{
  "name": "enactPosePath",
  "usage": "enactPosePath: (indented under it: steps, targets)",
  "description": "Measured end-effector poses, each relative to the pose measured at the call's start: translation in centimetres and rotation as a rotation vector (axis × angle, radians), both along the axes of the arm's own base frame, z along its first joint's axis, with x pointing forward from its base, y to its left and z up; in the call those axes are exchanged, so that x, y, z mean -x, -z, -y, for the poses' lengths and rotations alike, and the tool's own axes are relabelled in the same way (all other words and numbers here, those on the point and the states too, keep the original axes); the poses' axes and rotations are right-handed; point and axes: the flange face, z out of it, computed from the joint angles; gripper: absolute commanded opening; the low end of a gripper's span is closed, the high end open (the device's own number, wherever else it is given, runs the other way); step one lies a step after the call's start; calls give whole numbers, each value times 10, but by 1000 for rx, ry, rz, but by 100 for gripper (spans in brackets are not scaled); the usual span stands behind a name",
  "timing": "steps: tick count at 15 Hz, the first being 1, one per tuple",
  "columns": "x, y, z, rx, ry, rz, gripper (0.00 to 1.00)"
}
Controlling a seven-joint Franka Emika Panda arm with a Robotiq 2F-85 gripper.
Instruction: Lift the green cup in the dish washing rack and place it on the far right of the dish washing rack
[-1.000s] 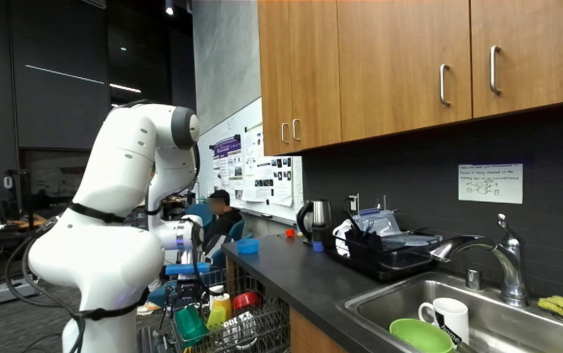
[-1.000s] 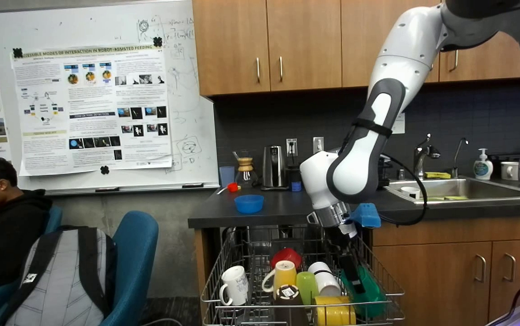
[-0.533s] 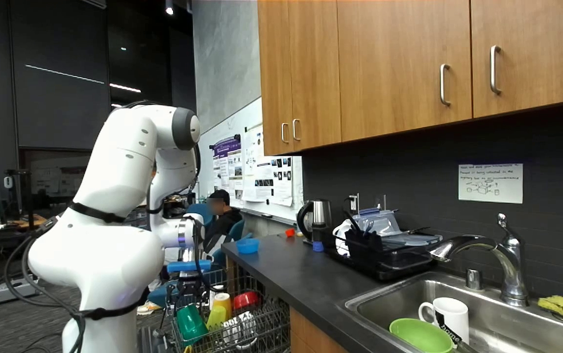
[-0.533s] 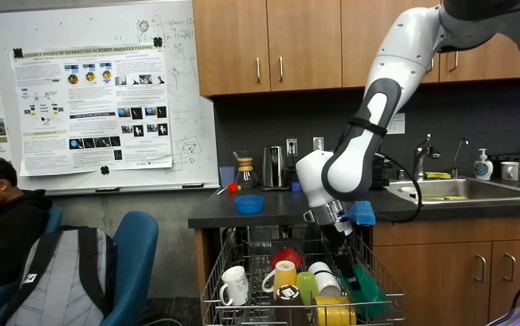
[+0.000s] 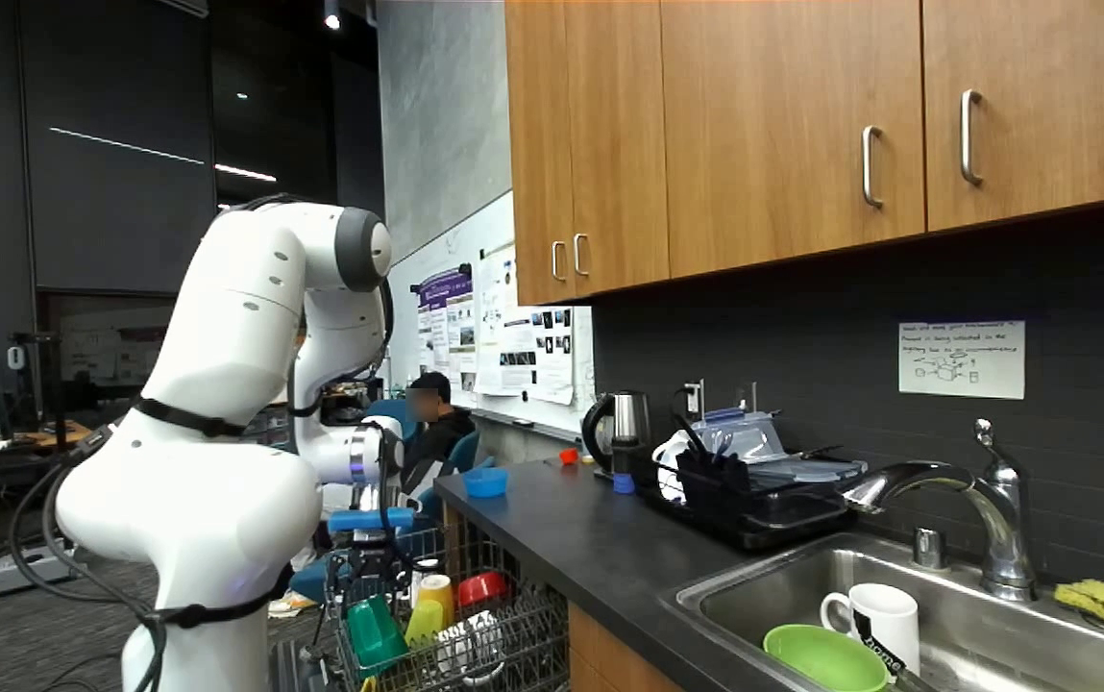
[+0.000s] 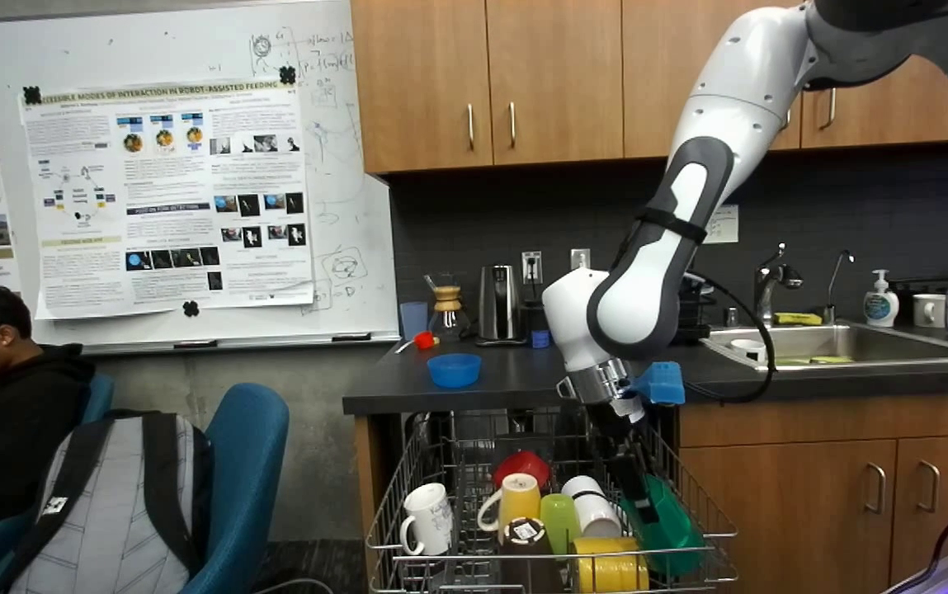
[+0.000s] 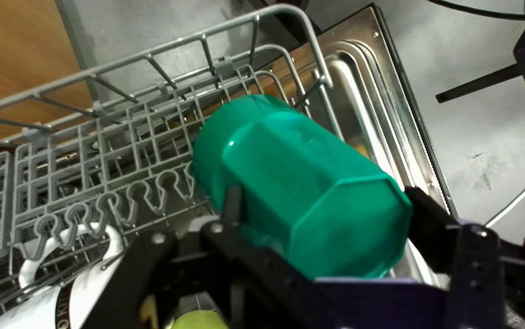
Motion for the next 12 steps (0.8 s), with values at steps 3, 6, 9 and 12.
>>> enactPosePath:
  steps: [3,6,9,12]
  targets:
    - [2,-6,5,-5,36,-7,60]
    - [4,-17,8,-14,76,-18,60]
    - [6,-30,10,-20,100,-17,60]
    - [8,-39,15,-7,104,-19,69]
